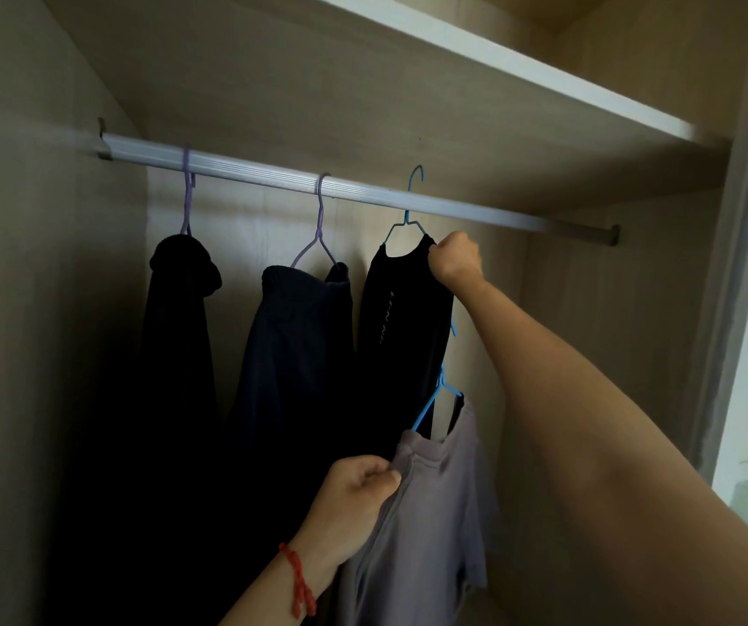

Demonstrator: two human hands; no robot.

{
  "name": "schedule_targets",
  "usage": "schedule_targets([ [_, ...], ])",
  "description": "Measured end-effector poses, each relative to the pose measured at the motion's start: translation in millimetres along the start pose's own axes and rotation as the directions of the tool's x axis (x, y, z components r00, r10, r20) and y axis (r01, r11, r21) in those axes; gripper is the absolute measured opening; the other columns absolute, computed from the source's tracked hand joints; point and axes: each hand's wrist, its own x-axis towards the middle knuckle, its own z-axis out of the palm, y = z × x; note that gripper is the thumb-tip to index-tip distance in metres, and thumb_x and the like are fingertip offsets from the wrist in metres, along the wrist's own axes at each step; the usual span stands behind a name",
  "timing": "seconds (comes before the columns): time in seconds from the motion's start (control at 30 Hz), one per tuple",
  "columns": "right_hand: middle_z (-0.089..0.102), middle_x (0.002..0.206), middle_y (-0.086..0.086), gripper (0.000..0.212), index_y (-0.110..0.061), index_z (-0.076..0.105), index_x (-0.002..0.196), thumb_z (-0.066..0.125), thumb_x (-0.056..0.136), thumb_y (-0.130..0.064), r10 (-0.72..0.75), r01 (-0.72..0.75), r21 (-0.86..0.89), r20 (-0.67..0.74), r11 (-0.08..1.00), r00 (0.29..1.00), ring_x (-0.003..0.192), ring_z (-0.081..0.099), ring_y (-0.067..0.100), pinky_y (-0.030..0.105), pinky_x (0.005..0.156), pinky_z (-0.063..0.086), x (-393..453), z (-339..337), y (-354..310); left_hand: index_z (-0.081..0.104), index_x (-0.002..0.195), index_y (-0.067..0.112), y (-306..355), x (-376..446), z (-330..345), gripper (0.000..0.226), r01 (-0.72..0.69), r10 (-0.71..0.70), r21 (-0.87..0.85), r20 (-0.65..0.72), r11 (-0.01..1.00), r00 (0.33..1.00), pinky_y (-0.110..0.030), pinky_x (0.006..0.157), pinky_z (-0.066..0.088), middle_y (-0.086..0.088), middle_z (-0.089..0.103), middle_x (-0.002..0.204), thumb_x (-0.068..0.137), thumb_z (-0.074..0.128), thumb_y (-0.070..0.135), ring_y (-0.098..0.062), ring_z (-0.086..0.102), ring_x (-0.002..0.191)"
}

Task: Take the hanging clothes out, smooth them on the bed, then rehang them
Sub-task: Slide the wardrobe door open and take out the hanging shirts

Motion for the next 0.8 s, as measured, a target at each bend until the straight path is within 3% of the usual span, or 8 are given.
schedule_targets([
  [0.13, 0.047, 0.088, 0.014, 0.032, -0.011, 0.031, 0.058, 0.043, 0.088, -0.010, 0.012, -0.011, -0.033, 0.038, 0.999, 0.999, 0.078, 0.045, 0.028, 0.030, 0.068, 0.036, 7, 10, 6, 0.056, 0.058, 0.012, -3, 4, 1, 0.034, 0.009, -0.009, -0.008, 0.008, 1.000, 1.000, -0.009, 0.051, 0.038, 0.005, 0.053, 0.054, 0.090, 0.049, 0.008, -0.003, 0.048, 0.052],
  [0.37, 0.045, 0.086, 0.014, 0.030, -0.008, 0.034, 0.060, 0.043, 0.089, -0.009, 0.071, -0.062, -0.083, 0.113, 0.995, 0.991, 0.075, 0.043, 0.027, 0.029, 0.065, 0.035, 0, 33, 43, 0.055, 0.066, 0.007, -22, 7, 7, 0.024, 0.026, -0.026, -0.002, 0.032, 1.000, 0.999, -0.023, 0.061, 0.035, -0.010, 0.048, 0.066, 0.090, 0.050, 0.009, -0.019, 0.044, 0.066],
  [0.43, 0.045, 0.085, 0.015, 0.024, -0.004, 0.039, 0.066, 0.042, 0.089, -0.010, 0.088, -0.079, -0.087, 0.114, 0.993, 0.990, 0.075, 0.043, 0.027, 0.030, 0.066, 0.035, -8, 34, 55, 0.055, 0.069, 0.005, -31, 4, 11, 0.022, 0.037, -0.037, 0.003, 0.053, 0.999, 0.998, -0.026, 0.064, 0.035, -0.012, 0.048, 0.070, 0.090, 0.050, 0.009, -0.020, 0.044, 0.069],
  [0.57, 0.045, 0.083, 0.015, 0.031, -0.008, 0.034, 0.059, 0.043, 0.088, -0.013, 0.141, -0.135, -0.082, 0.080, 0.988, 0.987, 0.074, 0.041, 0.026, 0.032, 0.065, 0.034, -23, 31, 89, 0.060, 0.080, -0.006, -51, -7, 21, 0.022, 0.060, -0.061, 0.007, 0.113, 0.998, 0.992, -0.030, 0.065, 0.034, -0.013, 0.049, 0.073, 0.090, 0.049, 0.010, -0.020, 0.044, 0.070],
  [0.67, 0.050, 0.088, 0.020, 0.021, 0.000, 0.051, 0.076, 0.043, 0.088, -0.015, 0.209, -0.207, -0.047, 0.055, 0.977, 0.976, 0.079, 0.046, 0.026, 0.033, 0.069, 0.036, -37, 25, 118, 0.059, 0.077, -0.002, -66, -18, 28, 0.021, 0.087, -0.091, 0.033, 0.148, 0.996, 0.985, -0.030, 0.067, 0.034, -0.012, 0.049, 0.072, 0.090, 0.052, 0.013, -0.020, 0.045, 0.070],
  [0.8, 0.059, 0.110, 0.029, 0.034, 0.010, 0.058, 0.102, 0.045, 0.090, -0.018, 0.289, -0.288, -0.033, 0.021, 0.957, 0.957, 0.102, 0.058, 0.039, 0.038, 0.079, 0.044, -55, 17, 155, 0.056, 0.084, -0.014, -84, -34, 38, 0.028, 0.158, -0.165, 0.050, 0.198, 0.986, 0.966, -0.029, 0.069, 0.035, -0.011, 0.052, 0.076, 0.089, 0.053, 0.013, -0.019, 0.047, 0.073],
])
